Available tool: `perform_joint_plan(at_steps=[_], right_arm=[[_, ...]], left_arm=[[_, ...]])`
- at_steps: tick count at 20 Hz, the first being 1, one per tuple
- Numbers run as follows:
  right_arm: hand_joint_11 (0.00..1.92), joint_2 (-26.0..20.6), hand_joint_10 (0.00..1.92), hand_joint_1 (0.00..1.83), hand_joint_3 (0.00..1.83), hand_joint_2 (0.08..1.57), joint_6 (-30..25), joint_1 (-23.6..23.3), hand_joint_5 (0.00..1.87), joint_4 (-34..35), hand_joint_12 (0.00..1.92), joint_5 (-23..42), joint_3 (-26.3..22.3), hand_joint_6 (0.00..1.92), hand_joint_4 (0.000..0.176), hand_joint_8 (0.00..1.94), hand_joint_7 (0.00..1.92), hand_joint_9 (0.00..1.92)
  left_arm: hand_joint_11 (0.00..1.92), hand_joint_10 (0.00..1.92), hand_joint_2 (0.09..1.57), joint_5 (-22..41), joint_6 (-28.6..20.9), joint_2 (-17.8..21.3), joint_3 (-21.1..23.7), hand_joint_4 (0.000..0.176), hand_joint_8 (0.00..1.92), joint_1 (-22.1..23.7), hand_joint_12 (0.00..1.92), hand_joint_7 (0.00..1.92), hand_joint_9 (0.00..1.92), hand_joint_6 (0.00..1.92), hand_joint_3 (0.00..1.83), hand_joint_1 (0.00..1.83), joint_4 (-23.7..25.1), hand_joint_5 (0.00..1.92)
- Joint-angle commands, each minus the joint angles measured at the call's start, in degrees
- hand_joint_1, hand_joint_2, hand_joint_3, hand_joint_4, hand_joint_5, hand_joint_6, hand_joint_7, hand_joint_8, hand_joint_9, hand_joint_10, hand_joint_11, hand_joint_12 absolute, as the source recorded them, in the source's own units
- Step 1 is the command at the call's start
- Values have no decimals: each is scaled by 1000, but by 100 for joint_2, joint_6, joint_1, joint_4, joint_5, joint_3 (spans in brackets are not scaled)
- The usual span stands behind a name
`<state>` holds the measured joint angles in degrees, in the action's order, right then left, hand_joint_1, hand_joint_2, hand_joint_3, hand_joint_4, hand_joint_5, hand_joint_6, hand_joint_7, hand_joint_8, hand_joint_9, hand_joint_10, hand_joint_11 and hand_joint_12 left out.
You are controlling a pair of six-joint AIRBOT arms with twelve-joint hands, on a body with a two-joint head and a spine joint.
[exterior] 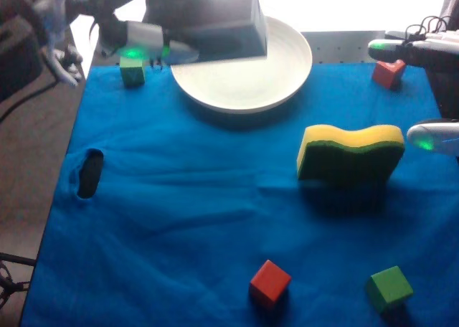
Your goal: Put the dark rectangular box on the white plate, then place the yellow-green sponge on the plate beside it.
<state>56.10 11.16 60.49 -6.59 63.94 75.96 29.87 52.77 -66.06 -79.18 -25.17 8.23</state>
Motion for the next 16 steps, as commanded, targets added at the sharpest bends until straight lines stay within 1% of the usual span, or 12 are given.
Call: perform_joint_plan(at_steps=[1,2,3,4,5,6,9,10,11,12,15,16], right_arm=[[159,16,10,531,4,1136,-56,-84,238,235,307,650,43,2,160,4,149,169],[165,33,7,508,1,1130,-56,-84,234,236,309,650,56,0,152,1,144,167],[151,46,1,512,5,1141,-56,-85,220,236,305,650,69,0,147,0,124,142],[136,58,0,529,5,1144,-56,-85,224,237,299,650,78,2,144,0,120,129],[119,70,0,538,3,1142,-56,-86,223,237,292,650,89,2,152,0,107,109],[115,87,0,544,5,1147,-56,-86,222,237,292,650,106,1,154,0,103,99],[109,167,0,557,5,1152,-56,-101,211,239,299,650,172,0,146,0,89,90],[103,189,1,558,4,1152,-56,-112,216,238,300,651,186,2,151,2,92,90],[74,217,0,577,0,1157,-56,-133,221,238,368,651,205,0,149,0,100,92],[73,256,0,597,0,1165,-56,-152,221,238,388,651,234,0,142,0,97,93],[81,316,7,607,0,1158,-58,-166,240,236,397,651,279,6,149,7,118,114],[81,316,11,596,0,1148,-75,-166,247,234,391,651,277,6,133,10,145,139]], left_arm=[[592,1070,1087,281,209,-115,-109,0,737,123,1353,1125,955,1124,0,1382,-245,899],[487,1046,1080,100,347,-302,-306,0,713,184,1379,1155,973,1103,0,1381,-403,906],[416,846,1095,-139,361,-563,-634,0,797,258,1464,1118,935,1079,0,1263,-496,920],[761,758,1081,-333,361,-819,-927,0,782,321,1333,1150,1055,982,0,1254,-574,959],[855,647,1068,-436,362,-963,-1116,0,735,358,1197,1183,1126,931,0,1258,-619,982],[715,935,1067,-556,362,-1111,-1295,0,669,405,1156,1178,1030,995,0,1362,-675,951],[829,1090,1086,-976,363,-1725,-1992,0,783,640,1114,1062,1024,1010,0,1385,-712,908],[836,1092,1087,-1048,364,-1839,-2145,0,796,675,1108,1053,1022,1011,0,1384,-712,911],[855,883,1108,-1128,364,-1959,-2302,0,965,707,1290,1022,997,974,0,1254,-712,945],[743,906,1130,-1176,364,-2028,-2394,0,1097,730,1451,985,951,976,0,1227,-712,917],[655,867,1164,-1228,365,-2120,-2486,0,1215,753,1450,926,861,1078,3,1208,-704,831],[303,507,1024,-1212,366,-2108,-2457,12,302,750,1267,710,643,173,1,1007,-691,685]])
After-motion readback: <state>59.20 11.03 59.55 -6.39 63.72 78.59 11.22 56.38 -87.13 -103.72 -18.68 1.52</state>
